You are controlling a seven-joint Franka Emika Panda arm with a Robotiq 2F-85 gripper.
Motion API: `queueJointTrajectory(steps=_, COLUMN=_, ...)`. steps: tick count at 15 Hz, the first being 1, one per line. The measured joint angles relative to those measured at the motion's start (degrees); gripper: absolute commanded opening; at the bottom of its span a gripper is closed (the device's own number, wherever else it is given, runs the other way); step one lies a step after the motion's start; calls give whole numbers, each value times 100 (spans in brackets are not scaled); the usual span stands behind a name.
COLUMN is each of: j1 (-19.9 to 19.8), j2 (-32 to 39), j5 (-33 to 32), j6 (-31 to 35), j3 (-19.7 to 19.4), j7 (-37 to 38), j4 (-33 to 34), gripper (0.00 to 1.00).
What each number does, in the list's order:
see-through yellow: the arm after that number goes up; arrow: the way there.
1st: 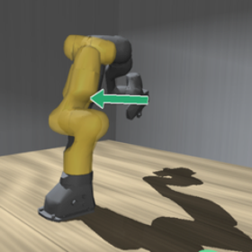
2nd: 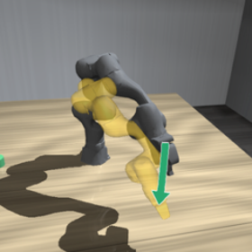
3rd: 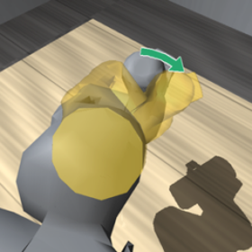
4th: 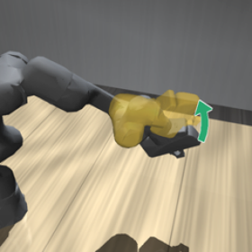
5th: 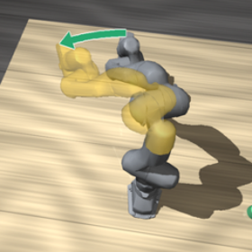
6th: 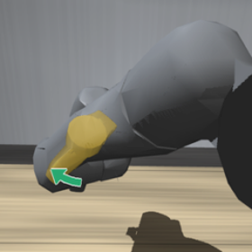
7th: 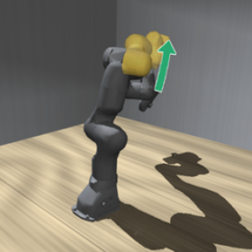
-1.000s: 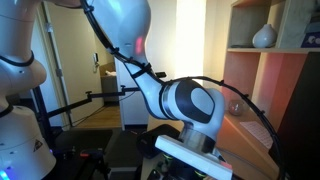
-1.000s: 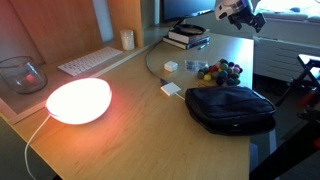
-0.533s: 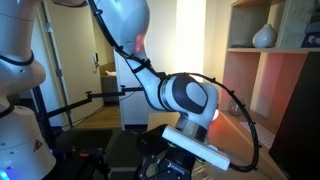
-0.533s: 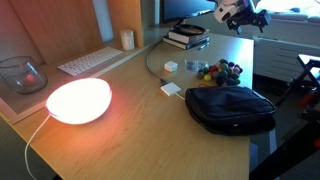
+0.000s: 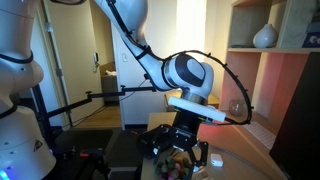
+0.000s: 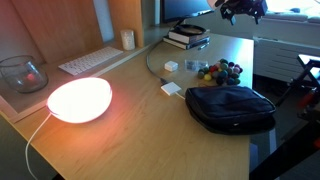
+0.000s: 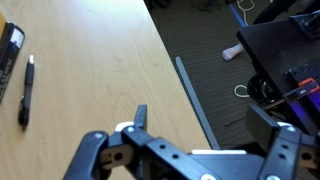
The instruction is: Put the charger cable, head and the plastic object onto the floor.
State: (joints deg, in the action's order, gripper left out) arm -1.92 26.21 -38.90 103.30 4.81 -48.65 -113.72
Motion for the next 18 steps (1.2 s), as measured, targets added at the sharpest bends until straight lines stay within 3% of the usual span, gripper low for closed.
queueJointTrajectory(steps=8, j1=3, j2=-209, j5=24, j6=192, j3=10, j7=-145, j4=-98, gripper=100)
queueJointTrajectory(steps=13, j1=-11, j2=241, j5=49, j6=232, j3=-117, j7=-392, j4=-9, gripper=100)
queueJointTrajectory(steps=18, j1=25, j2=465, j5=-118, j6=1132, j3=16, j7=-1153, j4=103, gripper=100)
